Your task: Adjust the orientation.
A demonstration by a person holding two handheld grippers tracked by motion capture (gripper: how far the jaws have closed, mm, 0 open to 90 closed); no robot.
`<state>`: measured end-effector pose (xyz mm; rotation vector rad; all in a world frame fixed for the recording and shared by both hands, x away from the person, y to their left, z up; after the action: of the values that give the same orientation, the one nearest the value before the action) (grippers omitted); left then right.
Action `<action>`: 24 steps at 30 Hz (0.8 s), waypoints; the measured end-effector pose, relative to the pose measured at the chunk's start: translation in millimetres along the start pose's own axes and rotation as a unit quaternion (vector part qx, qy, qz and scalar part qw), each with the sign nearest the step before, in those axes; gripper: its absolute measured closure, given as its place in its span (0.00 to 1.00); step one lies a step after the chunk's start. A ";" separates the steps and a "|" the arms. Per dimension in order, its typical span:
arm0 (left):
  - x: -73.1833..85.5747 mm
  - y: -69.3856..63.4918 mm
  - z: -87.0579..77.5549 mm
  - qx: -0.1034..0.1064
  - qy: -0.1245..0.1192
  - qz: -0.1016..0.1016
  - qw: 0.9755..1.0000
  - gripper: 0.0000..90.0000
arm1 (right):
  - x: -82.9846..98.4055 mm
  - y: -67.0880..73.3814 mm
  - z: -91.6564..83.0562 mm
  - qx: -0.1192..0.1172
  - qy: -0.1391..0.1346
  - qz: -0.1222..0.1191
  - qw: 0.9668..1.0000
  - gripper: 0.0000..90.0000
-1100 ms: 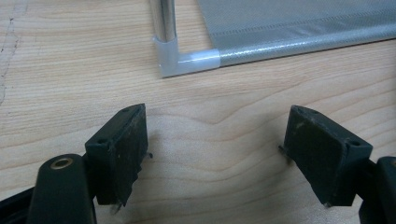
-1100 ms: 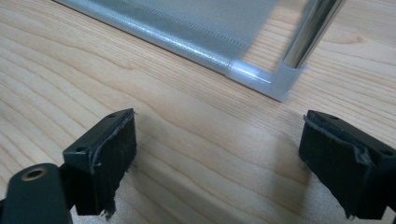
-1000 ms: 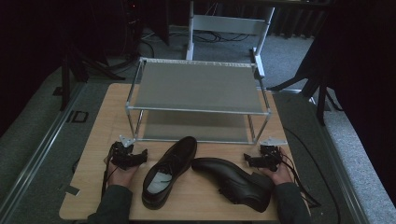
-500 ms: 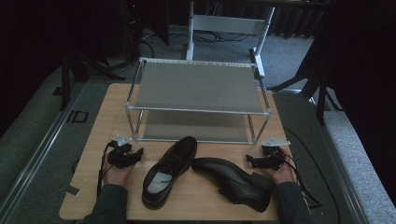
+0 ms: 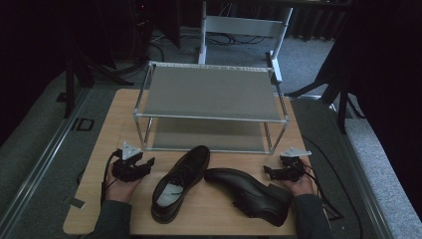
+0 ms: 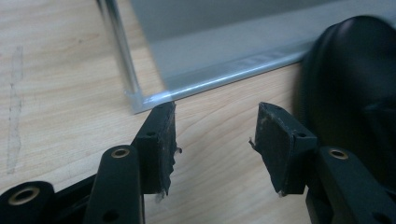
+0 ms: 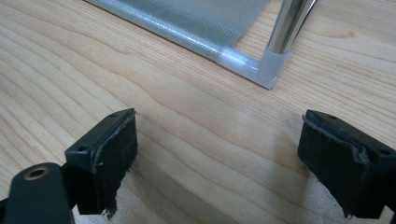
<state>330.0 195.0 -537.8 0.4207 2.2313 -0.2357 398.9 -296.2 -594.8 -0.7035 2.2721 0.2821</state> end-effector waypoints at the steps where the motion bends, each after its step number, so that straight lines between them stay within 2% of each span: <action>1: -1.1 -1.5 -3.3 0.003 -0.002 0.003 1.000 0.54 | 0.0 0.0 0.0 0.000 0.000 0.000 1.000 0.13; 6: -7.8 -7.9 -17.9 0.018 -0.014 0.007 1.000 0.54 | 0.1 -0.1 -0.1 0.000 0.000 0.001 1.000 0.13; 15: -17.2 -23.1 -40.5 0.047 -0.022 0.036 0.998 0.53 | 0.8 -0.5 -0.8 0.001 0.000 0.001 1.000 0.13; 24: -11.1 -41.9 -46.2 0.078 -0.009 0.064 0.995 0.51 | 1.2 -1.0 -1.2 0.003 0.000 0.005 1.000 0.13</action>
<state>288.2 167.9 -498.8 0.6399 2.1659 -0.3452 398.0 -297.9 -594.8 -0.6902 2.2759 0.2801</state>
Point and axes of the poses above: each handheld gripper's, and its own axes: z roughly forward along the jaws, x roughly out of its underside, y roughly to its left, the point moved 5 cm from there along z, roughly forward along the jaws, and after that the axes turned 1 degree about y, right-handed, at the moved point
